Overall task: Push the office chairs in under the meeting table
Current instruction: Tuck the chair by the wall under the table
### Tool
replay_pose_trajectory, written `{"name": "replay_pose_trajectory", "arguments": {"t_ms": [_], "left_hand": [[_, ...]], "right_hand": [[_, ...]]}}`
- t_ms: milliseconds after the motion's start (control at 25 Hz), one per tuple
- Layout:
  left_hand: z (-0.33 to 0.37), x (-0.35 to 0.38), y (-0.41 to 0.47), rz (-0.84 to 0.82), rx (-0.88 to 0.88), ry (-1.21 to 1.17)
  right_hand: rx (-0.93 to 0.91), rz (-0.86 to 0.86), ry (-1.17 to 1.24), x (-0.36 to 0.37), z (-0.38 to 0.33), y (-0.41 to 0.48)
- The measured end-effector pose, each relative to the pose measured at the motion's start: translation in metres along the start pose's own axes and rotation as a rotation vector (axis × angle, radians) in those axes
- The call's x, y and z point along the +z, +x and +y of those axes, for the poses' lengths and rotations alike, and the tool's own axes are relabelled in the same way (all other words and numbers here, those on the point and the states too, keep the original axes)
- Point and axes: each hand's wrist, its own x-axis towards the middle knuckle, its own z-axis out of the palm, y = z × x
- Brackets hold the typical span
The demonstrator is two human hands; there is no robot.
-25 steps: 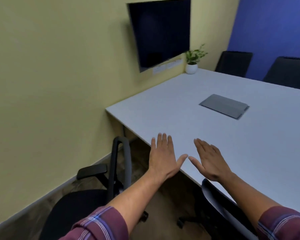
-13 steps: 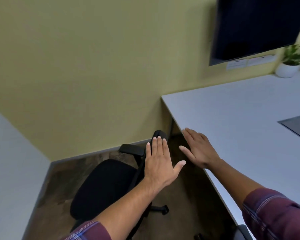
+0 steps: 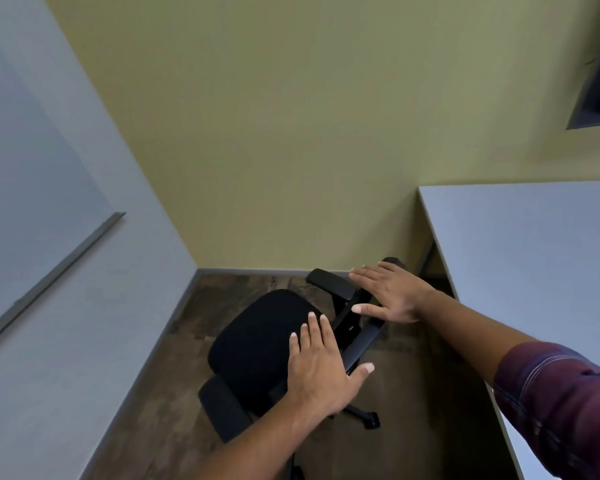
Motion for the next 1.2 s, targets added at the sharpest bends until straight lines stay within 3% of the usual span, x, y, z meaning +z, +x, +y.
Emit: {"name": "replay_pose_trajectory", "arguments": {"t_ms": [160, 280, 400, 520, 1200], "left_hand": [[-0.009, 0.004, -0.02, -0.043, -0.067, -0.028], [-0.01, 0.008, -0.031, 0.019, -0.123, -0.003], [-0.014, 0.016, -0.034, 0.125, -0.081, 0.089], [-0.025, 0.02, -0.035, 0.151, -0.037, 0.082], [-0.085, 0.019, -0.03, 0.103, 0.331, 0.043]], "right_hand": [[-0.023, -0.112, -0.016, 0.006, 0.009, 0.018], [-0.072, -0.06, -0.032, 0.016, 0.008, 0.02], [-0.035, 0.044, -0.003, 0.021, 0.012, 0.004], [-0.012, 0.045, -0.005, 0.028, 0.003, -0.009], [0.397, 0.113, 0.063, 0.052, -0.06, -0.083]]}}
